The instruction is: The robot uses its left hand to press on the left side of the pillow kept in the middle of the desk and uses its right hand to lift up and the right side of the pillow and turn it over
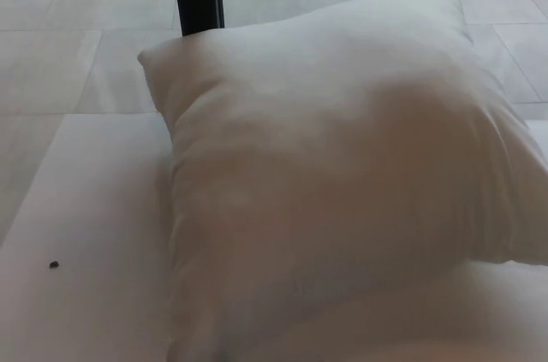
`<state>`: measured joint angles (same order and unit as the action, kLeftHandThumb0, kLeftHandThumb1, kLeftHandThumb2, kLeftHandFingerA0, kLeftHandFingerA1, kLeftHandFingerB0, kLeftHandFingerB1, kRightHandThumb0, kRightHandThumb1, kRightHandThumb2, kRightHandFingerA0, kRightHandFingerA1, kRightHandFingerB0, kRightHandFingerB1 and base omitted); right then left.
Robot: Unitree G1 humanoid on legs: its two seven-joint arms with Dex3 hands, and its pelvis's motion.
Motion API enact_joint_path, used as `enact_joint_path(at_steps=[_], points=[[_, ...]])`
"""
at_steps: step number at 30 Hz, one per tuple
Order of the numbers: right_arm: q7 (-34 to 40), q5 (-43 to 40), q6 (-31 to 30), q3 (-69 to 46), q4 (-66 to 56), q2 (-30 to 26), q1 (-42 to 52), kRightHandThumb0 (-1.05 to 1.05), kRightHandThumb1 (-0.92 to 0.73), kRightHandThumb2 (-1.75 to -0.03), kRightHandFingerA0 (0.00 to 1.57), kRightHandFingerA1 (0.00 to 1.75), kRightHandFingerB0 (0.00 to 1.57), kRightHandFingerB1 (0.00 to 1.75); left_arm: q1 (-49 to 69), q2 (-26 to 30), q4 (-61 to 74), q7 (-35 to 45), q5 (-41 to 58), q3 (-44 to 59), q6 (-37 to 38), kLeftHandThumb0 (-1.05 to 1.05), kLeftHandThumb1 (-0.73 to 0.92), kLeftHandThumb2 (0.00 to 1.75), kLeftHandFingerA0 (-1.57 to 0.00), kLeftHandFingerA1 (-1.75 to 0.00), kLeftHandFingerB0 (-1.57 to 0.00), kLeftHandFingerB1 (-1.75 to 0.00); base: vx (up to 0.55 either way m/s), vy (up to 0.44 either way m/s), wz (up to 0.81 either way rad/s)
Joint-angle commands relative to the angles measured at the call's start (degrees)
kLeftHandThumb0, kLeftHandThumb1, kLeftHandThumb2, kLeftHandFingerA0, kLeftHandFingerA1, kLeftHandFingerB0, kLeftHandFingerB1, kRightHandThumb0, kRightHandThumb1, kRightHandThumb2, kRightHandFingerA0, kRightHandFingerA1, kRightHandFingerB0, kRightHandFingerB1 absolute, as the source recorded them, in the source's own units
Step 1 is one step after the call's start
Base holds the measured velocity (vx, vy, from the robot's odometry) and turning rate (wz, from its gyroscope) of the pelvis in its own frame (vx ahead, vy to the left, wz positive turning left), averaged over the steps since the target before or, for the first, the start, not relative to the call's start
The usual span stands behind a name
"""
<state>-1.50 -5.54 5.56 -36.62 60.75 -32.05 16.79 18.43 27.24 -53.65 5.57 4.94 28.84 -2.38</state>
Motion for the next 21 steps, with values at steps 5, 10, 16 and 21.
enact_joint_path(at_steps=[5,10,16,21], points=[[-1.9,-13.5,-7.9,-12.0,-0.5,-5.1,-6.2,-0.99,-0.78,-0.64,1.13,1.73,0.09,0.58,-2.1,0.7,9.0,3.9,12.4,11.5,-4.2,-0.8,0.54,0.57,-0.84,-0.8,-0.65,-0.77,0.0,0.0,0.0],[-5.8,-15.5,-12.6,-13.4,-9.5,-8.0,-11.8,-0.95,-0.68,-1.1,0.14,0.53,0.06,0.46,-7.2,2.9,16.0,6.2,17.9,16.9,-9.8,-0.86,0.48,1.0,-0.8,-0.77,-0.56,-0.72,0.0,0.0,0.0],[-6.8,-15.4,-15.0,-9.8,-18.5,-11.5,-24.3,-1.05,-0.68,-1.13,0.17,0.59,0.13,0.56,-17.2,8.7,25.4,11.5,24.9,17.9,-23.8,-1.02,0.74,0.63,-0.34,-0.7,-0.23,-0.67,0.0,0.0,0.0],[-7.4,-12.2,-20.6,-1.1,-26.5,-12.1,-34.2,-1.05,-0.86,-0.74,0.19,0.99,0.24,0.75,-25.3,8.9,35.5,11.2,31.0,15.9,-31.5,-0.91,0.74,0.64,-0.21,-0.54,-0.11,-0.33,0.0,0.0,0.0]])
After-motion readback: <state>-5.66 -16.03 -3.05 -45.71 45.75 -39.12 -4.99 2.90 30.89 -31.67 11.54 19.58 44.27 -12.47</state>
